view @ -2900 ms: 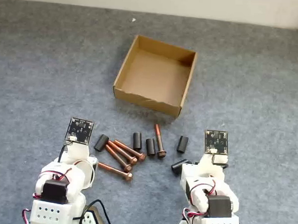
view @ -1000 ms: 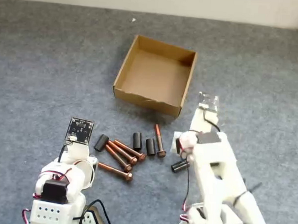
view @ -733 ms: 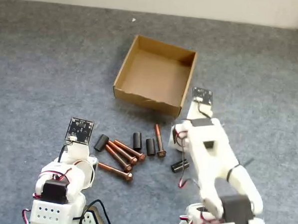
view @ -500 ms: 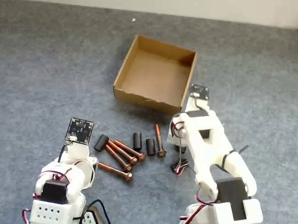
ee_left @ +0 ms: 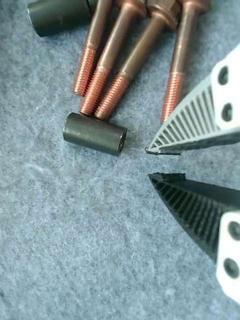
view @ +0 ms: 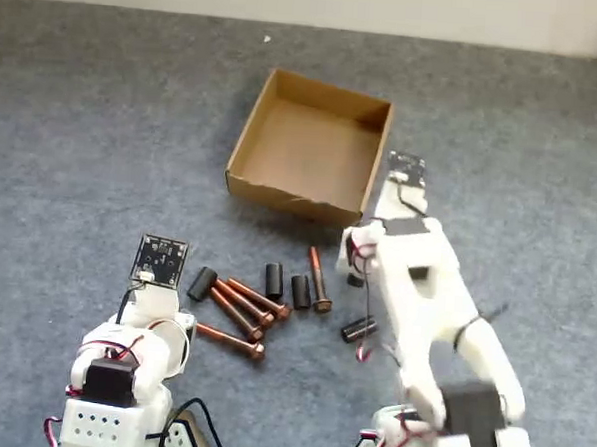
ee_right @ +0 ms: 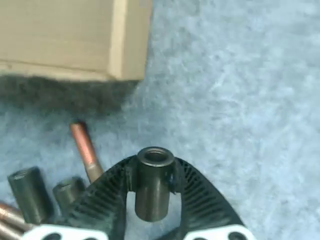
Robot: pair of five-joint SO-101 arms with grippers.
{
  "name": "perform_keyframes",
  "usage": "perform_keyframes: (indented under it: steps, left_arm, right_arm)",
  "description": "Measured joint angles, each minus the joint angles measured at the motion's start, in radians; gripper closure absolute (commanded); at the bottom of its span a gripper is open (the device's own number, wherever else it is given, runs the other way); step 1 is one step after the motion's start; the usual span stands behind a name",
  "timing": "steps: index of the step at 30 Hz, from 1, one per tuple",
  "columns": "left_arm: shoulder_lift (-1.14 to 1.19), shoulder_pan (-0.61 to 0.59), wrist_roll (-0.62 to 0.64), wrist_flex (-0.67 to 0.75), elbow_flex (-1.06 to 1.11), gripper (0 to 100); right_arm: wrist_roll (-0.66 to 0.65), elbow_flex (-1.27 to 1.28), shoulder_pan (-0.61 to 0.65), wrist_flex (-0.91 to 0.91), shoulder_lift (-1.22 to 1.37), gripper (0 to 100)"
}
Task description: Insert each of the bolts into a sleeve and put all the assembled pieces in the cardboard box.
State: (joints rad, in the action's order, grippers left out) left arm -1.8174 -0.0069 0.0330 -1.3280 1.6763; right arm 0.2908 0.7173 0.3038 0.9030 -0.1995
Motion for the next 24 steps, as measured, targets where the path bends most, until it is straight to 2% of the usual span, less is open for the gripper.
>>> perform_keyframes:
  steps: [5, 10, 13, 16, 19, 24]
  left_arm:
    - [0.000, -0.058, -0.012, 0.000, -0.009, 91]
    - [0.000, -0.124, -0.222, 0.000, -0.120, 91]
    - [0.000, -0.120, -0.364, 0.046, -0.158, 91]
    - [0.000, -0.098, -0.451, 0.098, -0.169, 91]
    - [0.000, -0.052, -0.480, 0.109, -0.178, 91]
    - [0.055, 0.025, -0.519, 0.086, -0.272, 91]
  right_arm:
    - [0.000, 0.123, -0.032, 0.003, -0.210, 99.4]
    - [0.020, 0.212, -0.061, 0.003, -0.336, 99.4]
    - [0.098, 0.241, -0.083, -0.031, -0.358, 99.4]
    - [0.158, 0.278, -0.138, -0.101, -0.361, 99.4]
    - [0.204, 0.316, -0.201, -0.161, -0.361, 99.4]
    - [0.239, 0.321, -0.238, -0.181, -0.361, 99.4]
